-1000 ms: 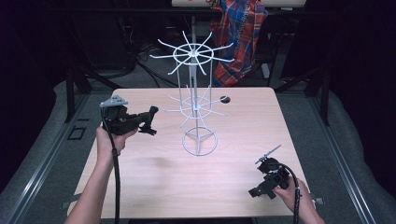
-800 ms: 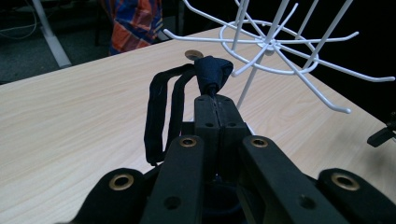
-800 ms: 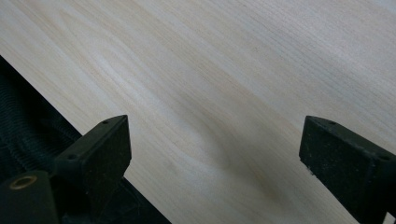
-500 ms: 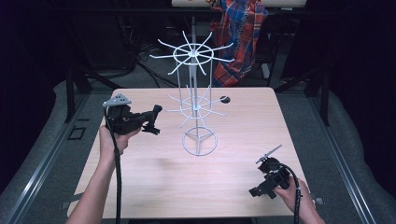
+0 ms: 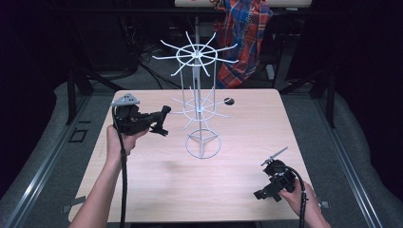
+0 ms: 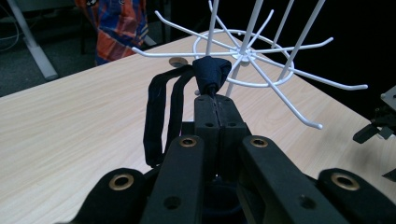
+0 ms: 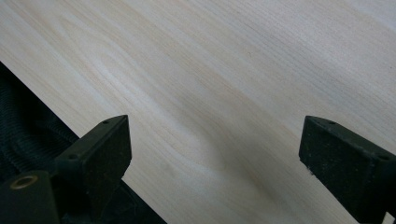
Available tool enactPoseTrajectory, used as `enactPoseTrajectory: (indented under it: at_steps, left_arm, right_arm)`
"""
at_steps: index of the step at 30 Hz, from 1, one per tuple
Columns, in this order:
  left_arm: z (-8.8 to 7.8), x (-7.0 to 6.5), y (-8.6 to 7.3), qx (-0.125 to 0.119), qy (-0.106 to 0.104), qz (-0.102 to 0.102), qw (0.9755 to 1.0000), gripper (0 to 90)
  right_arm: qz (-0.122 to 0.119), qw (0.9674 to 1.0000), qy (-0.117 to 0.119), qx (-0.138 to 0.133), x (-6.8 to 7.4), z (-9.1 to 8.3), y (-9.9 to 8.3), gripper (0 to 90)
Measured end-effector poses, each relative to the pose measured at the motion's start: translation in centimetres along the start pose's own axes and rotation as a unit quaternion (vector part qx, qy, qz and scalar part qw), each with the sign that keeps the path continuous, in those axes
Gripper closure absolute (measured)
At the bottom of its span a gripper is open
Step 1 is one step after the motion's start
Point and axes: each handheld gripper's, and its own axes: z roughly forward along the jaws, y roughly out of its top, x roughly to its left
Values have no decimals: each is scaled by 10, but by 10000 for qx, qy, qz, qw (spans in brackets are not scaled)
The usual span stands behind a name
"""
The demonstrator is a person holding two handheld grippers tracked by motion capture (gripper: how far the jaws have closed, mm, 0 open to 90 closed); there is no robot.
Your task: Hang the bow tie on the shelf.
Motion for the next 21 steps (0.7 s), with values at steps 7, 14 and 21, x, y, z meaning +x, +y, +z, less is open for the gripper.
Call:
enactPoseTrajectory:
  at_steps: [7, 14, 21]
  left_arm:
    - [9, -2, -1, 146, -12, 64, 9999, 898]
    - [17, -5, -4, 275, 10, 110, 9996, 899]
    - [20, -7, -4, 303, 24, 148, 9994, 899]
  right_arm:
    - [49, 10000, 73, -25, 1, 2, 0, 89]
    - [53, 9999, 95, 65, 1, 3, 0, 91]
    - [67, 9999, 118, 58, 0, 4, 0, 91]
